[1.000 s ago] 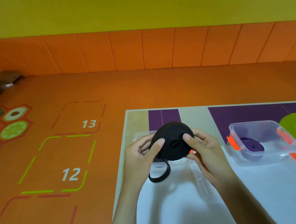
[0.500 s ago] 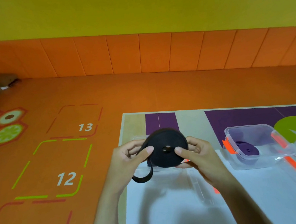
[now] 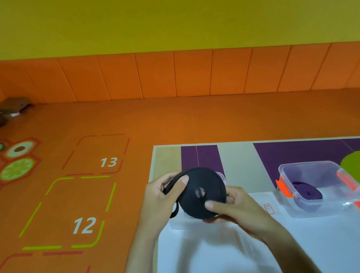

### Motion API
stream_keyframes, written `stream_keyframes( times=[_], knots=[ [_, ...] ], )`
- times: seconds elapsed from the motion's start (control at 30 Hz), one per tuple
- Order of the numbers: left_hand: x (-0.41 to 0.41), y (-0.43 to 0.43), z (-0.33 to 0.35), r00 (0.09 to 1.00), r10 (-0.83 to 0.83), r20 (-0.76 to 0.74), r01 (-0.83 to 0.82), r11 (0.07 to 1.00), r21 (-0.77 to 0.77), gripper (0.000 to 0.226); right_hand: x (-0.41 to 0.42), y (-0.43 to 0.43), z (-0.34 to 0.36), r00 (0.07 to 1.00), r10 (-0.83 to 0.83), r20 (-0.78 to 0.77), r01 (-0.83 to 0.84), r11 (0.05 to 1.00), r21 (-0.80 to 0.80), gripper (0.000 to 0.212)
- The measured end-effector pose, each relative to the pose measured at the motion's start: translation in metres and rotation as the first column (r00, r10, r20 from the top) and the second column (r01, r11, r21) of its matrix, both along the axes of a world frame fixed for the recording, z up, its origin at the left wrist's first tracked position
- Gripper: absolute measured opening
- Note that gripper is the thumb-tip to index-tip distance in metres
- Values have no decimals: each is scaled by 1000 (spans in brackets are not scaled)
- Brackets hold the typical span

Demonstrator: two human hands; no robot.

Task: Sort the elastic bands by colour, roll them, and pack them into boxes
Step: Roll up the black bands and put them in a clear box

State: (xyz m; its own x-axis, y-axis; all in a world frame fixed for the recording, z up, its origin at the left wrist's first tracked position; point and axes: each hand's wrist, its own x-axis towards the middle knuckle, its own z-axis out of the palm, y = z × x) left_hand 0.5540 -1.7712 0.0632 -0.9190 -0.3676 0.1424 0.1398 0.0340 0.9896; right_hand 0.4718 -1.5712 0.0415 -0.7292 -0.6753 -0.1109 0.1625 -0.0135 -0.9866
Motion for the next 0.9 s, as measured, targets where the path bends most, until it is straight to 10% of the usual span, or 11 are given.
stream_keyframes(
  times=[0.17,0.53,0.9],
  knots=[
    [8,-7,-8,995,-93,27,91,994,52,16,-9,11,12,996,-92,-8,92,996,9,31],
    [-11,22,-51,945,321,-64,-303,932,201,27,14,-11,-15,921,-360,149,379,917,-123,24],
    [-15,21,-101,947,270,175,-318,866,385,26,6,-6,-61,896,-427,122,399,894,204,24]
  ],
)
